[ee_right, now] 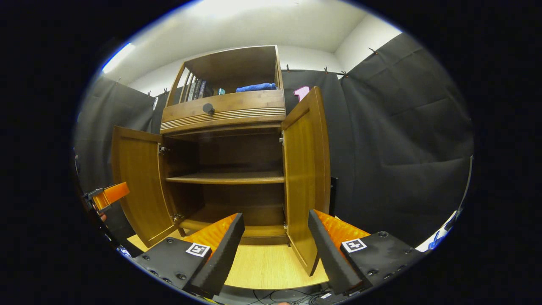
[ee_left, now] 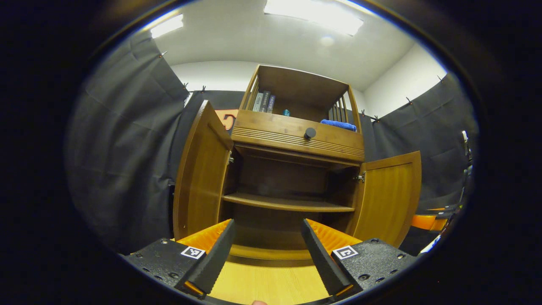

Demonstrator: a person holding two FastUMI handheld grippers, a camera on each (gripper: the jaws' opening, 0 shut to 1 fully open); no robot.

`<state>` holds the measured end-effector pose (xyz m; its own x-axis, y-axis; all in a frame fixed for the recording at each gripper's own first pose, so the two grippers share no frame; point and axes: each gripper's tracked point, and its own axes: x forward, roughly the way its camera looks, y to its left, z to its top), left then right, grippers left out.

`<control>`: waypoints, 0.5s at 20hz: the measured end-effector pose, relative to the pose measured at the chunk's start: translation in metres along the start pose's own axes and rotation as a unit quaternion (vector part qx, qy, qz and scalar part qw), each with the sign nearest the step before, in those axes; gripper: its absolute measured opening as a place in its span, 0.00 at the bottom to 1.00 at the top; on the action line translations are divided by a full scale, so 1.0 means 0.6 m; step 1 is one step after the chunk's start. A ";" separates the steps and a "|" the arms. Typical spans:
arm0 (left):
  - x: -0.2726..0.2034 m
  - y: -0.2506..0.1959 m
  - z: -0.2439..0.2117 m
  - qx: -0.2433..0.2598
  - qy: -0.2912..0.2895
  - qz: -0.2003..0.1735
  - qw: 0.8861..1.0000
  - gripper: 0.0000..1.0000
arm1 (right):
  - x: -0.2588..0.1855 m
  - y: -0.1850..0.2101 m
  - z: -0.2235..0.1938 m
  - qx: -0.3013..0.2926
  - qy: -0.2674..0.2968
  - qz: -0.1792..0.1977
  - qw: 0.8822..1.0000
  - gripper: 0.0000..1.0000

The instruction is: Open the right door of the double-door shoe cabinet with the right hand, and open the left door with the left hand.

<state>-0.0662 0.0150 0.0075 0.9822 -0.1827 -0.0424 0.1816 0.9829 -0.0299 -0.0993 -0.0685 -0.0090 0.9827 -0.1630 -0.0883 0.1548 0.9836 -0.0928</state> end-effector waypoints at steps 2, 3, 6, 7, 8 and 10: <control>0.006 0.005 0.000 0.002 0.003 -0.004 1.000 0.92 | 0.002 0.012 0.000 -0.003 -0.001 -0.003 1.000 0.98; 0.006 0.009 0.000 0.003 0.004 -0.005 1.000 0.95 | 0.003 0.017 0.000 -0.004 -0.002 -0.004 1.000 0.98; 0.010 0.018 0.004 0.003 0.004 -0.012 1.000 0.92 | 0.007 0.031 0.000 -0.005 -0.005 -0.006 1.000 0.98; 0.013 0.020 0.004 0.004 0.005 -0.014 1.000 0.92 | 0.008 0.036 -0.001 -0.005 -0.005 -0.007 1.000 0.98; 0.015 0.023 0.005 0.006 0.004 -0.015 1.000 0.92 | 0.010 0.041 -0.002 -0.006 -0.005 -0.007 1.000 0.92; 0.016 0.027 0.006 0.010 0.002 -0.018 1.000 0.95 | 0.012 0.049 -0.002 -0.007 -0.005 -0.007 1.000 0.98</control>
<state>-0.0537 0.0291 0.0104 0.9750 -0.2176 -0.0454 0.2174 0.9760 -0.0105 -0.0879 -0.0406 -0.0138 0.9815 -0.1753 -0.0768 0.1665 0.9800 -0.1087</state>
